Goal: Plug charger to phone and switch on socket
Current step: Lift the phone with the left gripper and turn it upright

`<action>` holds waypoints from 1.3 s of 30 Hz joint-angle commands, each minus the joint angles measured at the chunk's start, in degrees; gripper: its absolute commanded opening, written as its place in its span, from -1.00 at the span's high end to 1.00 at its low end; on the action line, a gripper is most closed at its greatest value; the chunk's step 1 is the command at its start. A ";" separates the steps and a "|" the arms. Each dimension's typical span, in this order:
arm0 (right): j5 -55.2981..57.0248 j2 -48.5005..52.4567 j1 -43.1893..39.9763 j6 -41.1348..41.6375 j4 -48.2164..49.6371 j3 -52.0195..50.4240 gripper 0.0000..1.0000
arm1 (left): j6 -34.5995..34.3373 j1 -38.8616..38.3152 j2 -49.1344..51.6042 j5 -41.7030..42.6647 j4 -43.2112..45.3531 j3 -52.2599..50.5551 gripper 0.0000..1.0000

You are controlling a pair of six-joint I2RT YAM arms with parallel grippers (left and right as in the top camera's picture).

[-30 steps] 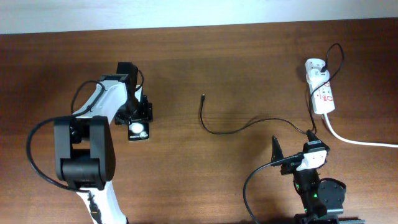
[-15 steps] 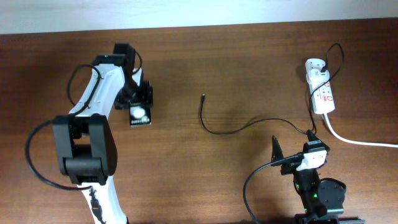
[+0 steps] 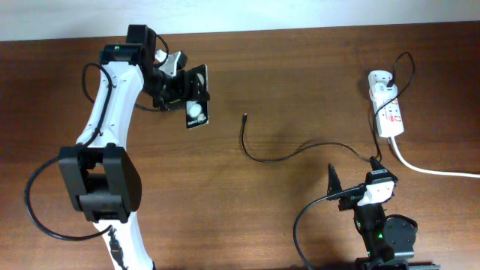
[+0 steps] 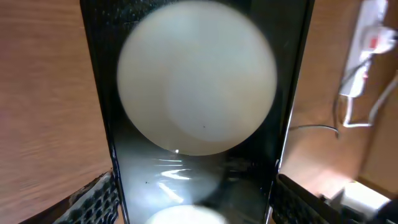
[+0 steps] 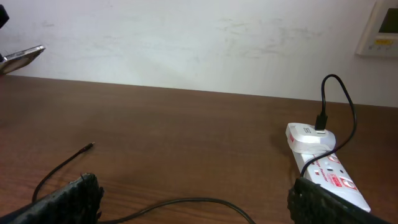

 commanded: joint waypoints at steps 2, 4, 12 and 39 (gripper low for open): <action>0.13 -0.37 -0.09 0.42 -0.17 -0.42 -0.98 | -0.17 0.09 -0.13 9.29 -2.08 1.90 -0.05; 0.13 -0.37 -0.09 0.42 -0.17 -0.42 -0.97 | -0.17 0.11 -0.13 11.74 -3.45 1.90 0.07; 0.13 -0.37 -0.09 0.42 -0.17 -0.42 -0.97 | -8.94 0.09 -0.13 15.56 -8.70 1.90 0.39; 0.13 -0.37 -0.09 0.42 -0.17 -0.42 -0.97 | -34.93 0.15 -0.13 40.74 -23.56 1.90 0.76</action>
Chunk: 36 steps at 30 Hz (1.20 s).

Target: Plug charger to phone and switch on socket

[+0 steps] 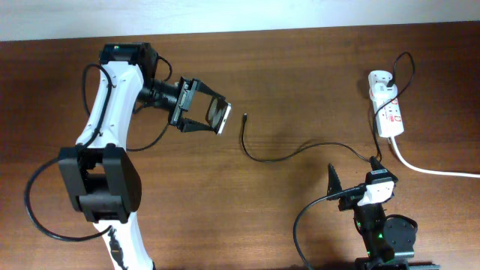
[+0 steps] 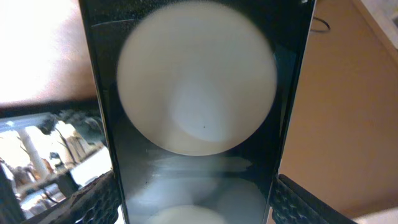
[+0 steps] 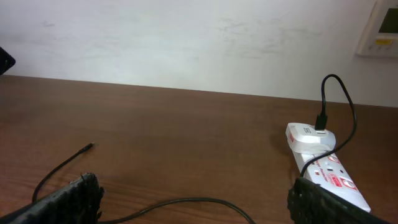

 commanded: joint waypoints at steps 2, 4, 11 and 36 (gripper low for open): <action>0.11 -0.37 -0.09 0.46 -0.20 -0.42 -0.97 | -1.09 0.15 -0.13 12.98 -0.35 1.60 0.86; 0.11 -0.37 -0.09 0.46 -0.20 -0.42 -0.97 | -3.48 0.15 -0.13 12.92 -0.35 1.60 0.90; 0.11 -0.37 -0.09 0.46 -0.20 -0.42 -0.97 | -4.07 0.26 -0.13 12.87 -0.31 1.60 0.87; 0.11 -0.37 -0.09 0.46 -0.20 -0.42 -0.97 | -4.17 0.26 -0.13 12.44 -0.31 1.60 0.93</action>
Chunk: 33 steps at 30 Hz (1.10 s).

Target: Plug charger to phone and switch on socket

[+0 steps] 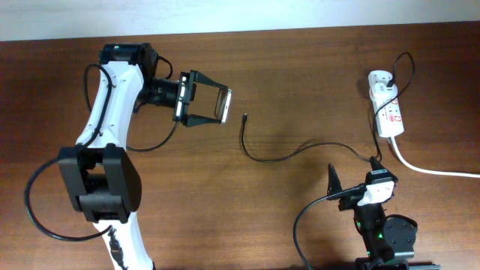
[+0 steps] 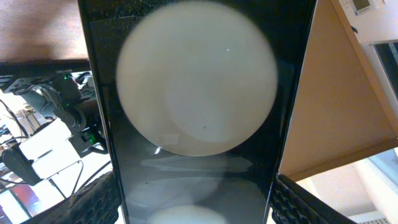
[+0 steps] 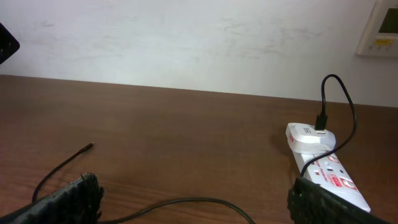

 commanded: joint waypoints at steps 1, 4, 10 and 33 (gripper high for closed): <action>0.13 -0.37 -0.09 0.44 -0.20 -0.42 -0.97 | -0.55 0.26 -0.13 2.54 -0.15 1.60 0.93; 0.13 -0.37 -0.09 0.44 -0.20 -0.42 -0.97 | -0.55 0.26 -0.13 0.22 -0.15 1.60 0.95; 0.13 -0.37 -0.09 0.44 -0.20 -0.42 -0.97 | -1.42 0.26 -0.13 0.15 -0.13 1.60 1.00; 0.13 -0.37 -0.09 0.44 -0.20 -0.42 -0.97 | -1.40 0.26 -0.13 -0.04 -0.13 1.60 1.00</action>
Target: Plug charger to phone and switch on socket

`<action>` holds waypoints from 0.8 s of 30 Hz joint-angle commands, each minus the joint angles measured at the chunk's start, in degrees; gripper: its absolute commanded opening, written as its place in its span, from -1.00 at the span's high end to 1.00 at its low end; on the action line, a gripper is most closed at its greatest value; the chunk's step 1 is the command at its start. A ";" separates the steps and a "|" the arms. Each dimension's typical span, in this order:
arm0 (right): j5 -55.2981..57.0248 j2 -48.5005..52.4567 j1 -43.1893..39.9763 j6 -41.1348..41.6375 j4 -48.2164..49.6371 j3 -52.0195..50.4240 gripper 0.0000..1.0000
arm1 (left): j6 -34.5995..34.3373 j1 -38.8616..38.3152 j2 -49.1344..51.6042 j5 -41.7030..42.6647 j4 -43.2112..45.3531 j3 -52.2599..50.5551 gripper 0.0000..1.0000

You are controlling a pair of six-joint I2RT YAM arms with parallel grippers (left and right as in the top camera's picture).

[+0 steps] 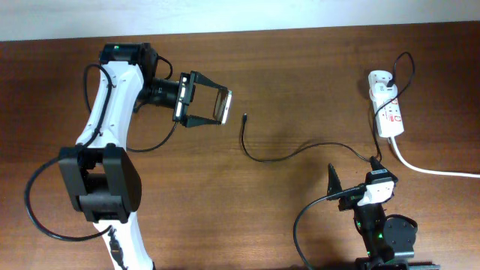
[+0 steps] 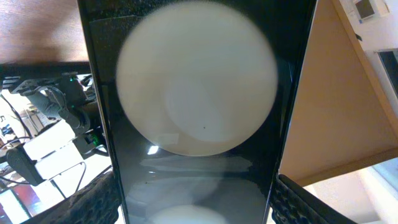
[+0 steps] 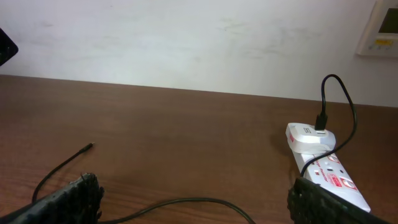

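My left gripper [image 1: 214,106] is shut on the black phone [image 1: 223,106], held on edge above the table; in the left wrist view the phone [image 2: 196,112] with its round white grip fills the frame between the pads [image 2: 93,202]. The black charger cable's free plug [image 1: 245,117] lies just right of the phone, its cable [image 1: 300,151] running to the white adapter [image 1: 379,79] in the white power strip [image 1: 390,114]. My right gripper [image 1: 352,196] stands open near the front edge, with nothing but the cable [image 3: 186,202] on the table between its fingers.
The strip's white mains lead [image 1: 431,169] runs off the right edge. A pale wall [image 3: 186,37] borders the brown table [image 1: 300,75] at the back. A wall panel [image 3: 379,28] hangs at the right.
The phone in my left gripper has tilted very slightly; its reflection has shifted a little. The cable, strip and right arm are as before.
My left gripper held the phone flat-faced upward at the back left. Then it was further right with the phone turned on edge toward the cable's plug. It then stood slightly higher and closer to the plug, where it remains. The right arm has stayed put.
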 commanded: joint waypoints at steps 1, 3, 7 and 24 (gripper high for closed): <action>0.13 -0.37 -0.09 0.42 -0.20 -0.42 -0.97 | -0.57 0.24 -0.13 1.51 -0.13 1.60 1.00; 0.13 -0.37 -0.09 0.42 -0.20 -0.42 -0.97 | -0.55 0.26 -0.13 1.51 -0.13 1.60 1.00; 0.11 -0.39 -0.09 0.42 -0.17 -0.42 -0.97 | -0.55 0.24 -0.13 1.49 -0.15 1.60 1.00; -14.16 35.89 -0.04 6.69 -10.49 36.11 -0.97 | -0.74 0.26 -0.13 -2.27 0.31 1.60 1.00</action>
